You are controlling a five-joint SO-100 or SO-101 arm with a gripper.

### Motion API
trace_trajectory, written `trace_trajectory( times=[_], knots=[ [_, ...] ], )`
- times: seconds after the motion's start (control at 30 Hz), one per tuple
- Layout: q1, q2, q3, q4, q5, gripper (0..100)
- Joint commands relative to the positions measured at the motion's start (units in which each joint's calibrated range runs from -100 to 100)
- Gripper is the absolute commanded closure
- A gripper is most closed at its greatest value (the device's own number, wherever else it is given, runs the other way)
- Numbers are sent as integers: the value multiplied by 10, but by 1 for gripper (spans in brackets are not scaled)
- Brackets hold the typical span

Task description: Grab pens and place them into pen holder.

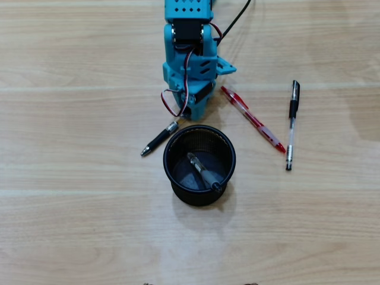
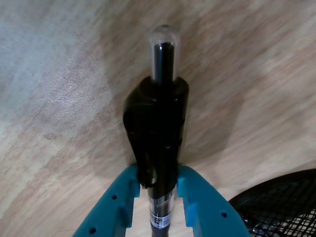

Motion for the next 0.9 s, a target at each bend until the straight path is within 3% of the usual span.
trace_trajectory(
  times=[0.0,0.17,0.57,0.73,0.87],
  knots=[
    [9,9,7,-8,-4,98],
    [20,-7,7,-2,-8,98],
    [107,-224,-116,108,-134,98],
    [110,-255,-284,157,-226,98],
    [101,-254,-376,159,-341,98]
  ],
)
